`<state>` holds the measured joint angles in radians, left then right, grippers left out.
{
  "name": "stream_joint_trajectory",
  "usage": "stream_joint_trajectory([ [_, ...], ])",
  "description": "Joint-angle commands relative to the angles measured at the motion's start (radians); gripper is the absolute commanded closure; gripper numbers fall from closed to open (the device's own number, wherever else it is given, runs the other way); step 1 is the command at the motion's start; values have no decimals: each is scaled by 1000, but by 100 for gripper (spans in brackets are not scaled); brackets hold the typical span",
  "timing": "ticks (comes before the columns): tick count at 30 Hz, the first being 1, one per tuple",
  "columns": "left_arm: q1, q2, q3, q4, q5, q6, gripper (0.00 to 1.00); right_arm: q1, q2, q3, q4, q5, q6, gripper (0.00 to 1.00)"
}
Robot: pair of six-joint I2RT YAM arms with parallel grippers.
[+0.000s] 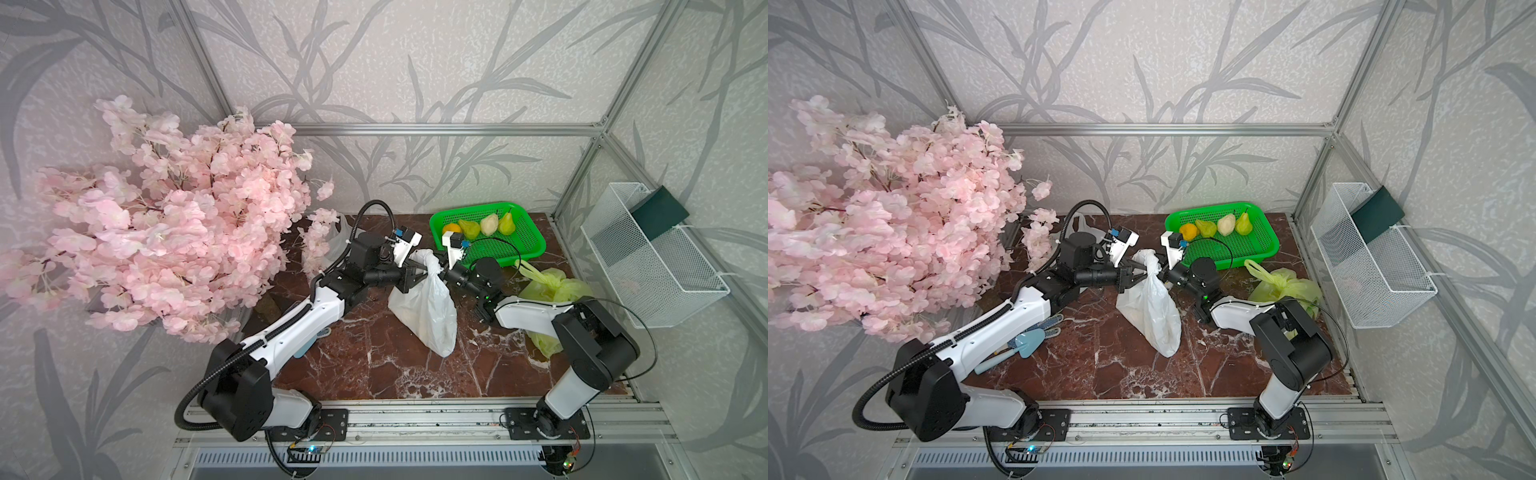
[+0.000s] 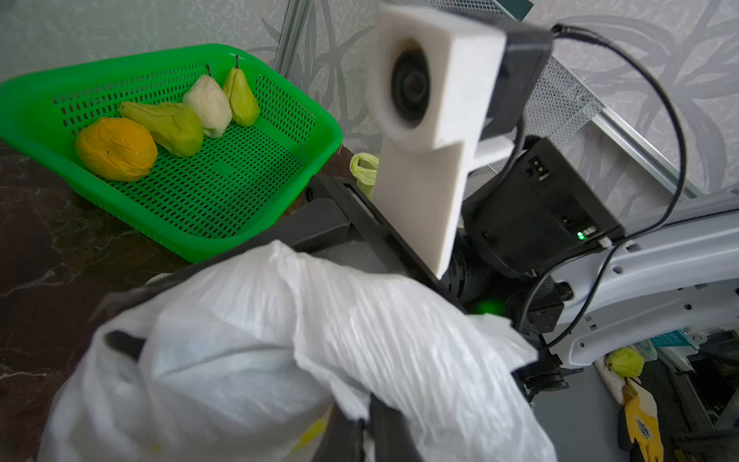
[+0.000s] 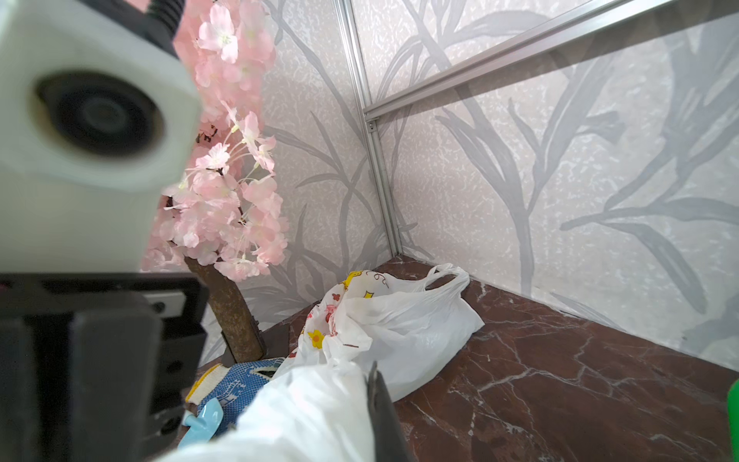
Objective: Place the pears into plastic bags & tie knots
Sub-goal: Tie the plastic bag at the center of the board.
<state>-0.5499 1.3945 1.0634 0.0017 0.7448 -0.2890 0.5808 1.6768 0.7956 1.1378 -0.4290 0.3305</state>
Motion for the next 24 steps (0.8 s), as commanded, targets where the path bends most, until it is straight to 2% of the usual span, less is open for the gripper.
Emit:
stream_joint_trajectory([
  [1,-1,11,-34,21,25,18,76,0,16,43,118,-76,87,93],
  [3,19,-11,-62,-8,11,37,65,-7,24,35,194,-95,146,93],
  [6,70,-82,-112,-39,26,22,54,-29,75,22,269,-98,230,95],
  [10,113,-231,-194,-57,41,7,47,-30,82,14,269,-111,213,95],
  [13,157,-332,-203,-168,4,54,49,-30,87,20,269,-117,219,95],
  [15,200,-351,-180,-203,-2,71,58,-30,93,26,269,-131,230,95],
  [17,218,-329,-141,-199,-15,67,67,-30,102,36,269,-149,235,95],
  [18,219,-309,-116,-187,-16,62,69,-28,107,40,269,-161,237,95],
  [24,214,-177,-47,-67,19,8,69,-20,107,46,269,-159,249,95],
])
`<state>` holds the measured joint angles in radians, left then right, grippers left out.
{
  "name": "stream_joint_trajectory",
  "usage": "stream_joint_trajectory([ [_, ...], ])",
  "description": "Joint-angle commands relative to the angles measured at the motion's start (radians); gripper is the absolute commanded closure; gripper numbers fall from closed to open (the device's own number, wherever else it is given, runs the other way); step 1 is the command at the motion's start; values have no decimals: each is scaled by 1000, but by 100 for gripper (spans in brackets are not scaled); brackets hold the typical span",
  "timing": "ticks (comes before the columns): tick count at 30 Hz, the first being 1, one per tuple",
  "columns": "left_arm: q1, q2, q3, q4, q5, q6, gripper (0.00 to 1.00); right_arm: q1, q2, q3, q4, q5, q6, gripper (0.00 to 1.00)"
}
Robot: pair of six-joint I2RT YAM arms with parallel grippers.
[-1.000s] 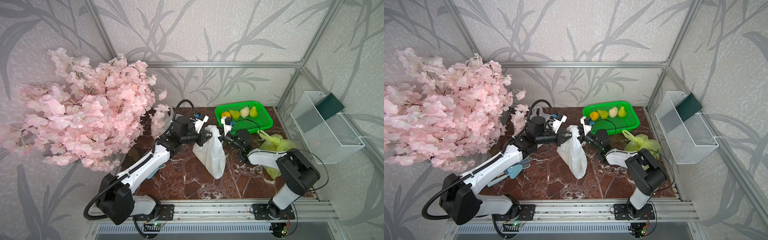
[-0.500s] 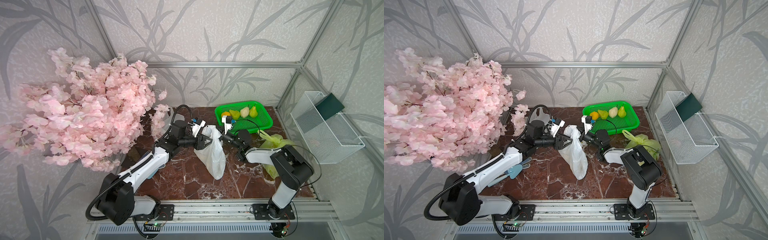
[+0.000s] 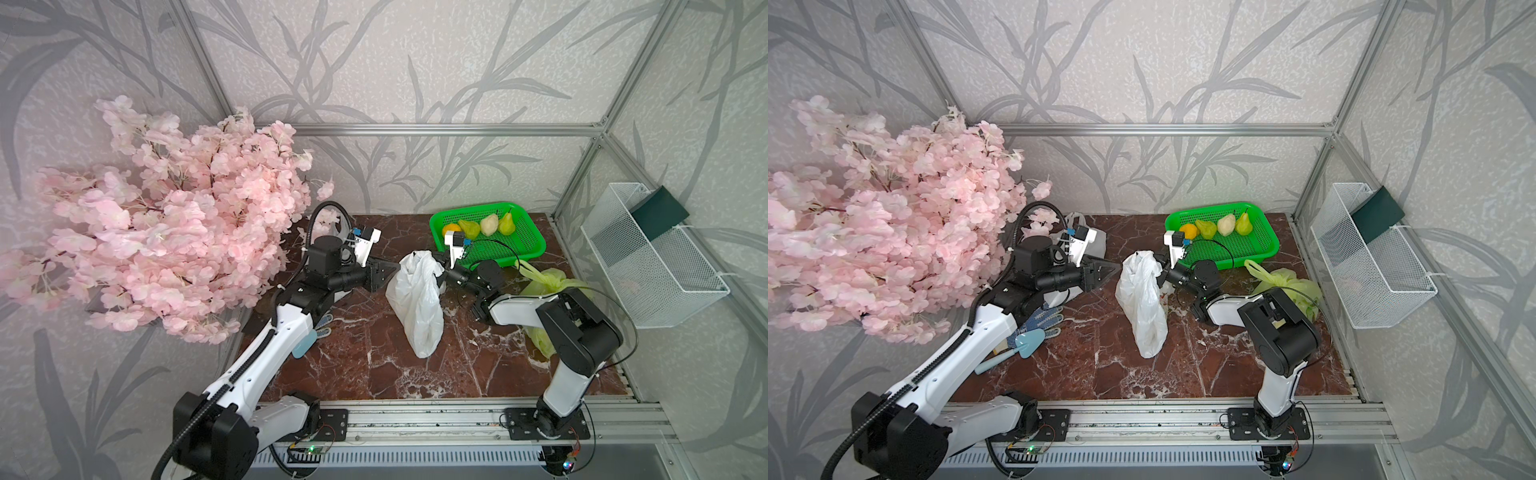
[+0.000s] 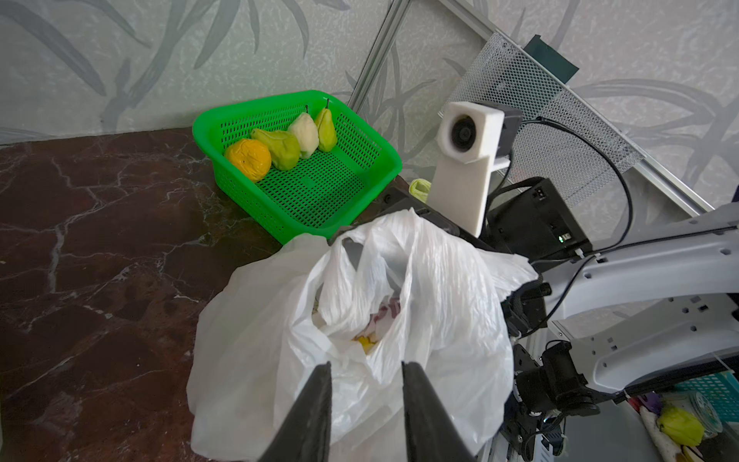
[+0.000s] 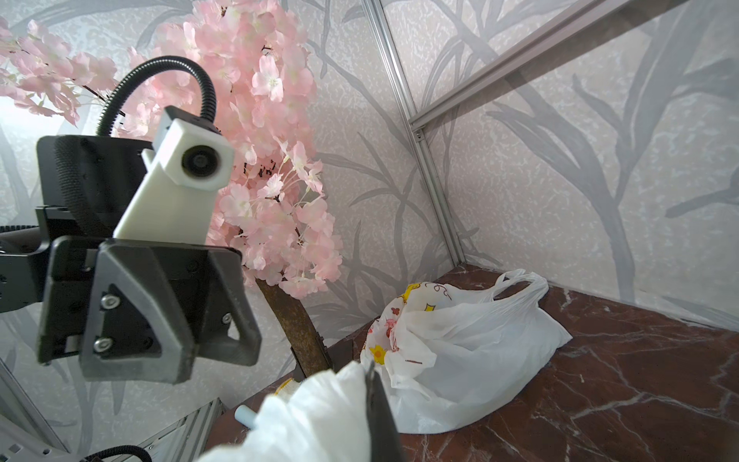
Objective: Place the pears into plastic bags & tie knots
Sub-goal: Tie the plastic bag at the center of the board.
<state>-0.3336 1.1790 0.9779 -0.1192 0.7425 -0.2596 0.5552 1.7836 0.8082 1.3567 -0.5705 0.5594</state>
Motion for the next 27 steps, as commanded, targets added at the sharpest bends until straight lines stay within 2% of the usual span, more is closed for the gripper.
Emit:
stream_joint_trajectory([
  [1,-6,56,46,63,31,-17,69,7,0,35,50,-17,23,95],
  [4,-18,116,62,91,75,-18,68,17,3,40,50,-14,27,95],
  [7,-52,167,51,125,63,-17,56,34,3,51,50,-5,35,95],
  [9,-73,197,40,162,53,-22,52,49,1,65,50,1,45,95],
  [15,-81,240,7,323,83,-118,51,61,-6,85,50,10,60,94],
  [19,-44,150,-20,204,76,-78,52,38,-4,61,50,13,58,94],
  [23,-4,21,-45,66,10,-41,49,33,-3,49,50,3,53,94],
  [27,44,3,-8,3,31,-47,49,37,2,51,50,-7,51,95],
])
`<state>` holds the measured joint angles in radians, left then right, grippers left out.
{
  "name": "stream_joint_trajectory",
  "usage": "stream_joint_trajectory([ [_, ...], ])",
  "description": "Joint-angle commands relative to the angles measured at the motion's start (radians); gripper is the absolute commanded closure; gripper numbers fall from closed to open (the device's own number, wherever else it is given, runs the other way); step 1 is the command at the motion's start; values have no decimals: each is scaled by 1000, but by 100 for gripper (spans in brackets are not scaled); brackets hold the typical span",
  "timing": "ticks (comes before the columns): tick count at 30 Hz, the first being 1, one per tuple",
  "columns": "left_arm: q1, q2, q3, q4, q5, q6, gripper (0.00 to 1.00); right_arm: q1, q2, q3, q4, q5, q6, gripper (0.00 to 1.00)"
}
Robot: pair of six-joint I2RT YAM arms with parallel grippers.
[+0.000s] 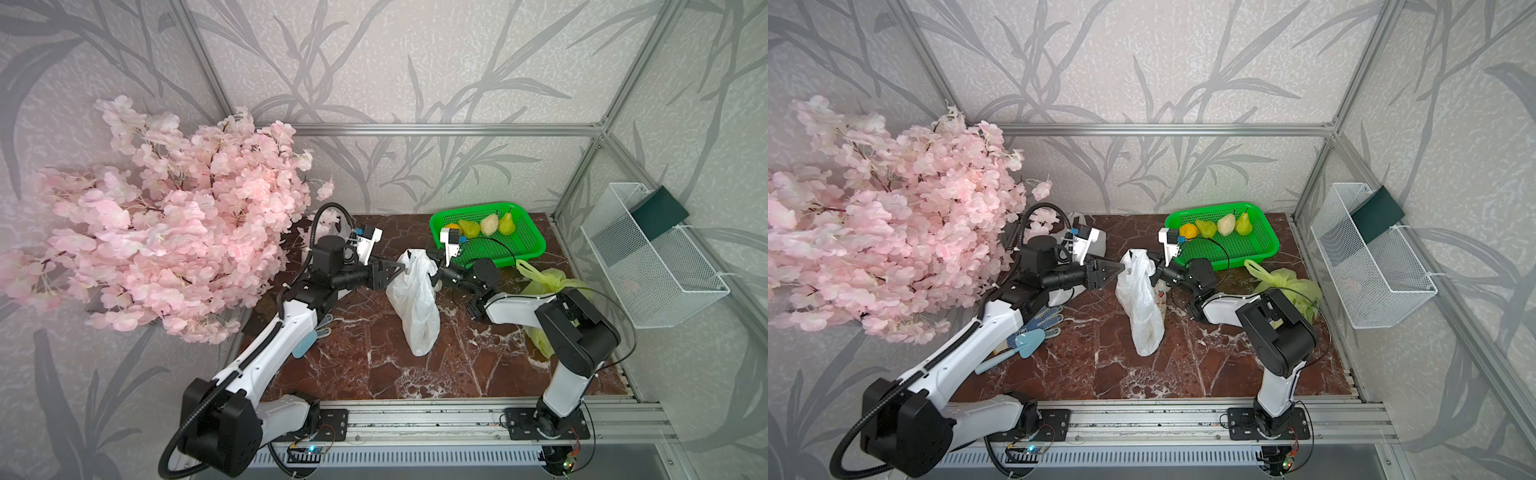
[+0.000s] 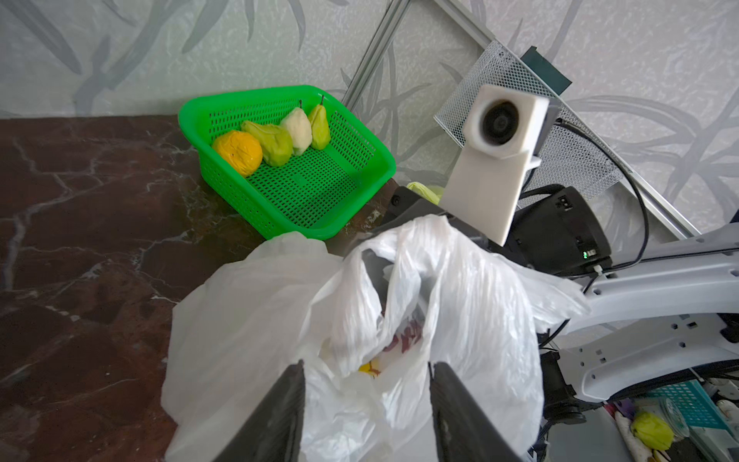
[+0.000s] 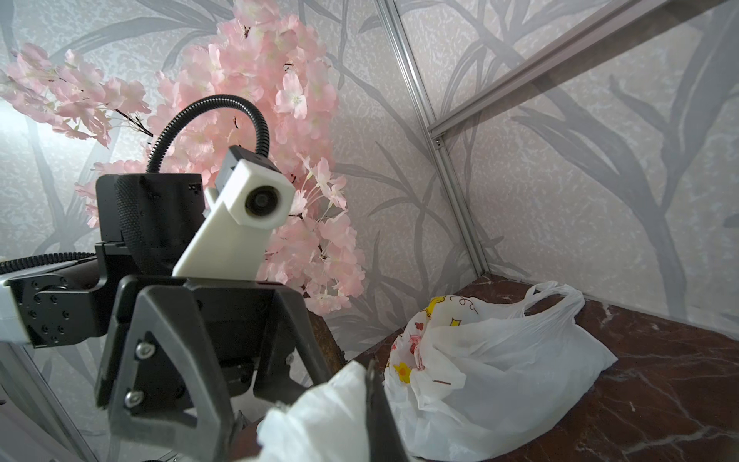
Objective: Place the pears into plastic bags & tie knots
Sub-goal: Tie the plastic bag at the center of the board.
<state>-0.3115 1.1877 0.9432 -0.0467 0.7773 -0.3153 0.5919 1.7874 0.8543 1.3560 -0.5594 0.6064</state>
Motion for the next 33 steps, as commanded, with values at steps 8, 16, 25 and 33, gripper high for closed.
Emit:
stream_joint_trajectory([
  [8,28,104,92,19,134,-58,58,8,-2,2,51,-25,0,96],
  [16,17,108,106,43,172,-88,59,10,2,-4,40,-20,-15,96],
  [25,4,112,138,-23,186,-79,61,9,-2,-5,28,-22,-25,96],
  [33,-23,171,160,-68,181,-42,60,10,-3,-1,26,-23,-22,97],
])
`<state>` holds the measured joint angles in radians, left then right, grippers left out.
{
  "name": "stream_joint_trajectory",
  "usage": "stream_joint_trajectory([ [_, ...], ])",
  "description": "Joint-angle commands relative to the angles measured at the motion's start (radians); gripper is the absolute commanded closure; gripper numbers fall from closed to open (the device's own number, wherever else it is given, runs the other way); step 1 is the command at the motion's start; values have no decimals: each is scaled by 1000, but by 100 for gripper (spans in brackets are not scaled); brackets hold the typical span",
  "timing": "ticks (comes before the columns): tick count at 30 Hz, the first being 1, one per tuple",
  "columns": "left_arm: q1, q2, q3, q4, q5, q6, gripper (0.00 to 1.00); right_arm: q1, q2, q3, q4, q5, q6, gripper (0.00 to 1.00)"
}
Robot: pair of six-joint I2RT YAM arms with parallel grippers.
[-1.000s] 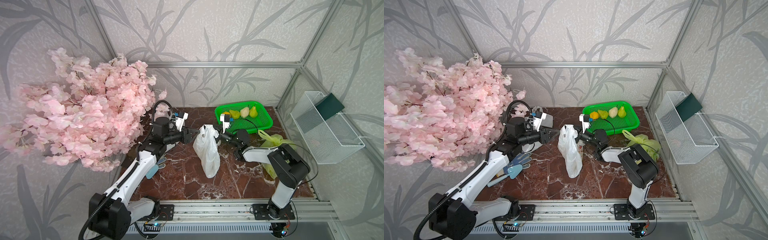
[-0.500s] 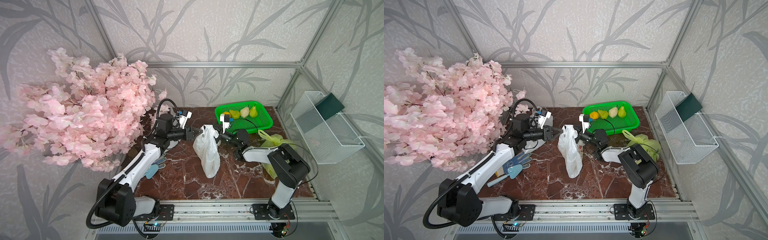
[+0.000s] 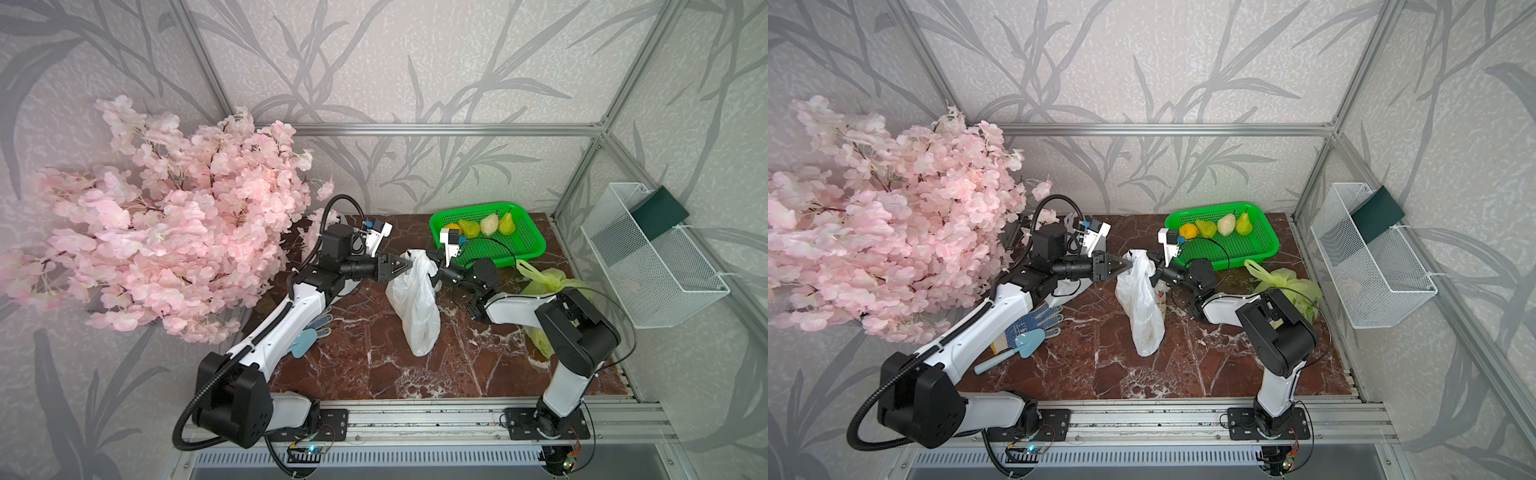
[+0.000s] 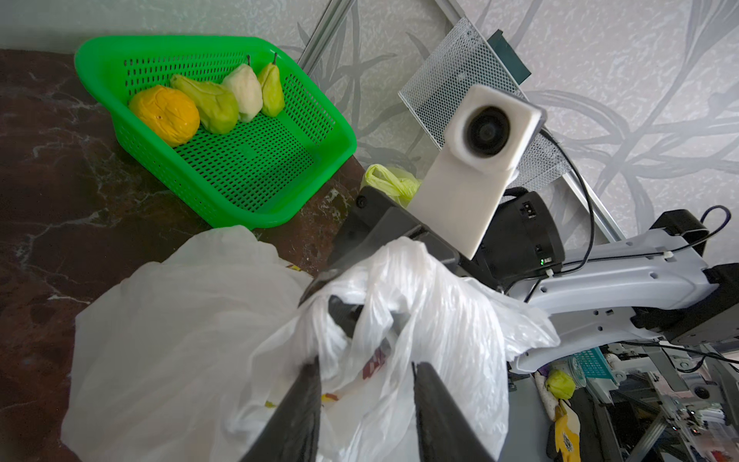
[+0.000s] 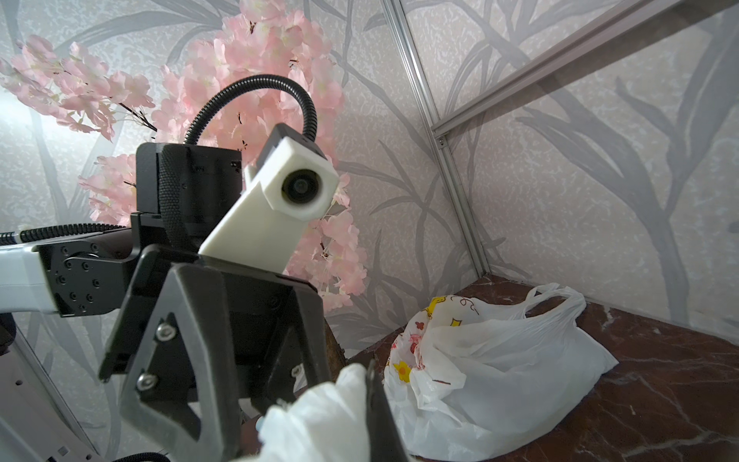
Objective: Place the pears into plastic bags & tie knots
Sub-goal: Tie the plastic bag at the center of the board.
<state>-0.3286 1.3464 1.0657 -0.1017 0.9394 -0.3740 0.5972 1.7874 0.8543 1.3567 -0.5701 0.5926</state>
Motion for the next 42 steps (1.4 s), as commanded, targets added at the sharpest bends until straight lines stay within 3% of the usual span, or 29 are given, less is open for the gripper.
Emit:
stream_joint_trajectory([
  [1,-7,18,40,-14,18,17,60,5,-3,-1,26,-11,-9,97],
  [9,19,37,36,-82,-61,41,56,4,-10,-7,28,-16,-8,97],
  [19,30,62,-7,326,83,-286,54,3,-7,-4,30,-19,-8,97],
  [28,31,68,-9,173,65,-166,64,4,-13,0,29,-22,-11,97],
  [35,34,47,-47,185,72,-160,75,3,-8,11,28,-28,-7,98],
  [42,43,26,-64,176,92,-130,79,3,-10,17,19,-36,-5,98],
])
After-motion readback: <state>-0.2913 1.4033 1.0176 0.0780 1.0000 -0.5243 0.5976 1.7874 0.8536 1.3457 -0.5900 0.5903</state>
